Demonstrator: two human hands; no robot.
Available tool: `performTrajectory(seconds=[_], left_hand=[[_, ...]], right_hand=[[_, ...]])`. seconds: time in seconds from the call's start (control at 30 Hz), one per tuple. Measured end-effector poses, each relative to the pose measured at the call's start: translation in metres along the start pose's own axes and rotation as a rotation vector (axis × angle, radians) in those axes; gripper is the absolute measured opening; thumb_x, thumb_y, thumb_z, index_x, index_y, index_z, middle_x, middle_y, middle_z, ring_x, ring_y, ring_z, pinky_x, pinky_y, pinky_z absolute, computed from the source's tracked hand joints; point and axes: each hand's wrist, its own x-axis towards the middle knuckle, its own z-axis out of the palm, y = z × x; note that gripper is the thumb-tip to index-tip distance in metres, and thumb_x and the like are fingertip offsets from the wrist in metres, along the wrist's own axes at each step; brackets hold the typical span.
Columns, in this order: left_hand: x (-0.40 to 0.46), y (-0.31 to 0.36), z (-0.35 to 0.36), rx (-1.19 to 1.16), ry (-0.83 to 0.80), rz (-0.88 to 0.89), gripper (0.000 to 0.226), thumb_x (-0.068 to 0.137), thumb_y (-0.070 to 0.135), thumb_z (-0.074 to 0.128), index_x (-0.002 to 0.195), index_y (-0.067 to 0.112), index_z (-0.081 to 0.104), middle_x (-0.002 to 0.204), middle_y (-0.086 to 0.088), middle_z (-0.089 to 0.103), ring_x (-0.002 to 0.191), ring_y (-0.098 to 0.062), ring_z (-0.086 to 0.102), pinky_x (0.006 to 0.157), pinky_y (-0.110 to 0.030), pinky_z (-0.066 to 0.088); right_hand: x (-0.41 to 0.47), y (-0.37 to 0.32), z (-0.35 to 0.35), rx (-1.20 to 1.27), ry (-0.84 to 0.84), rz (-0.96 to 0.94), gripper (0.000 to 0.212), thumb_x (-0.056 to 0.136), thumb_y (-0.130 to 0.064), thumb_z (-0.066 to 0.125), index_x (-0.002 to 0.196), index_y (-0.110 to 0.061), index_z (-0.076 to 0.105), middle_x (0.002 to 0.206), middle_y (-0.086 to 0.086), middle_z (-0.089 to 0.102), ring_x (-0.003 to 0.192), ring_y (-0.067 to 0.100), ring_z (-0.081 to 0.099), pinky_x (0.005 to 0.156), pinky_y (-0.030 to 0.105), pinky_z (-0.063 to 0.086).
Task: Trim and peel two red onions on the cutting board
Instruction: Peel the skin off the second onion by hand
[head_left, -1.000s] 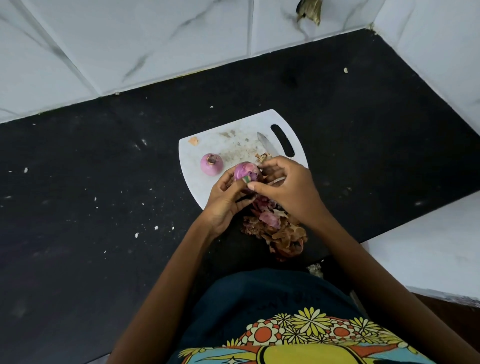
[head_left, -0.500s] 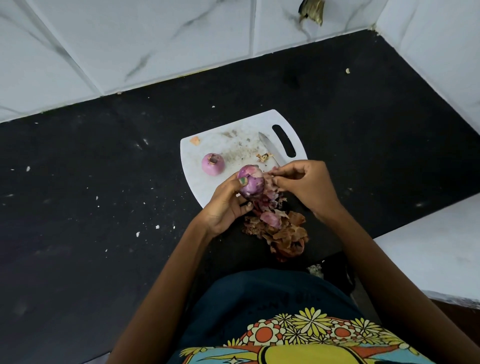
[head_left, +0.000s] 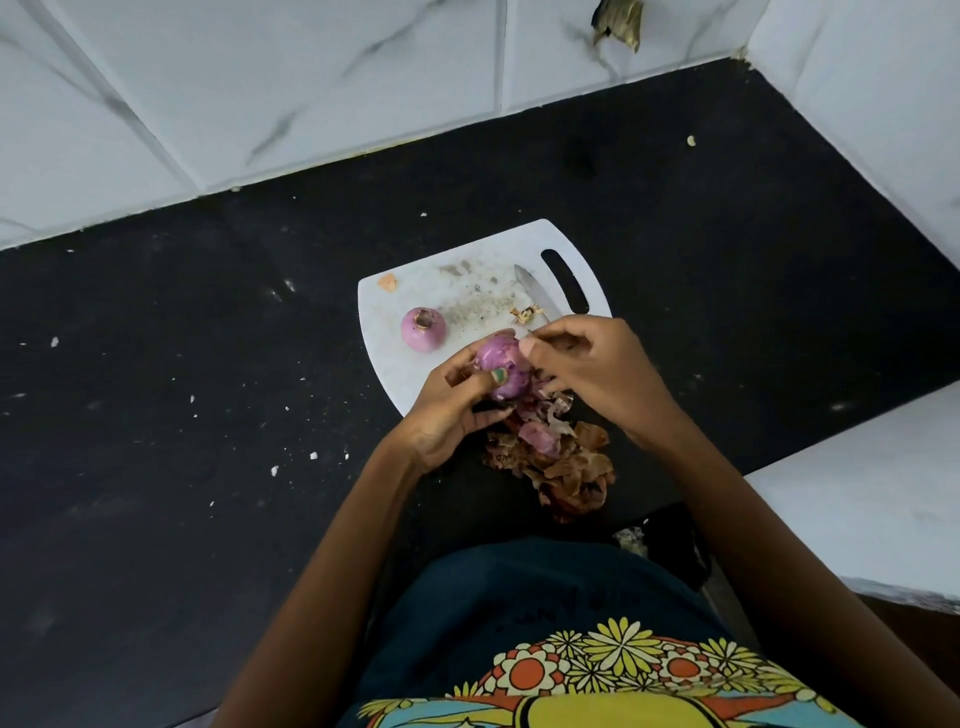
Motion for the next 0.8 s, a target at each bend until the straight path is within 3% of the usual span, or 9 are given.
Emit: performTrajectory(seconds=[0.13,0.57,0.63,0.73,0.8], left_hand=[[-0.001,0.002,0.001,0.071,0.01,0.046,0.048,0.081,0.008,0.069,0.125,0.025,0.059,0.113,-0.001,0.065,0.094,-0.013,0.066,0.075,-0.026,0.055],[0.0,-0.002,-0.002,0.114,0.025,0.043,0.052,0.083,0.0,0.067,0.13,0.018,0.057,0.12,-0.009,0.063,0.103,-0.019,0.063,0.075,-0.026,0.056],[0.001,-0.003,-0.002,0.115,0.027,0.044,0.05,0.084,0.0,0.065,0.13,0.019,0.058,0.121,-0.008,0.063,0.102,-0.018,0.064,0.074,-0.026,0.055],[0.002,-0.004,-0.004,0.107,0.023,0.043,0.049,0.085,0.001,0.066,0.129,0.022,0.058,0.123,-0.008,0.061,0.101,-0.016,0.064,0.072,-0.025,0.055],[0.002,-0.004,-0.005,0.111,0.019,0.047,0.054,0.079,0.004,0.07,0.128,0.024,0.059,0.125,-0.008,0.06,0.105,-0.018,0.063,0.074,-0.026,0.055]], right_hand=[[-0.002,-0.004,0.004,-0.127,0.042,-0.022,0.03,0.073,-0.027,0.08,0.099,-0.014,0.073,0.086,-0.009,0.07,0.076,-0.002,0.065,0.069,0.011,0.053],[-0.001,0.0,0.007,-0.125,0.049,0.014,0.027,0.065,-0.02,0.08,0.091,-0.014,0.075,0.078,-0.009,0.072,0.068,-0.005,0.065,0.059,0.008,0.05],[0.0,0.003,0.007,-0.105,0.065,0.02,0.021,0.068,-0.016,0.078,0.088,-0.015,0.075,0.077,-0.007,0.072,0.069,-0.001,0.067,0.063,0.013,0.053],[0.002,0.009,0.004,0.009,0.099,0.057,0.014,0.073,-0.005,0.072,0.085,-0.011,0.076,0.078,0.002,0.074,0.073,0.016,0.072,0.071,0.039,0.061],[0.002,0.01,0.004,0.103,0.088,0.104,0.013,0.078,-0.003,0.069,0.087,-0.01,0.075,0.081,0.006,0.074,0.073,0.021,0.072,0.072,0.045,0.06]])
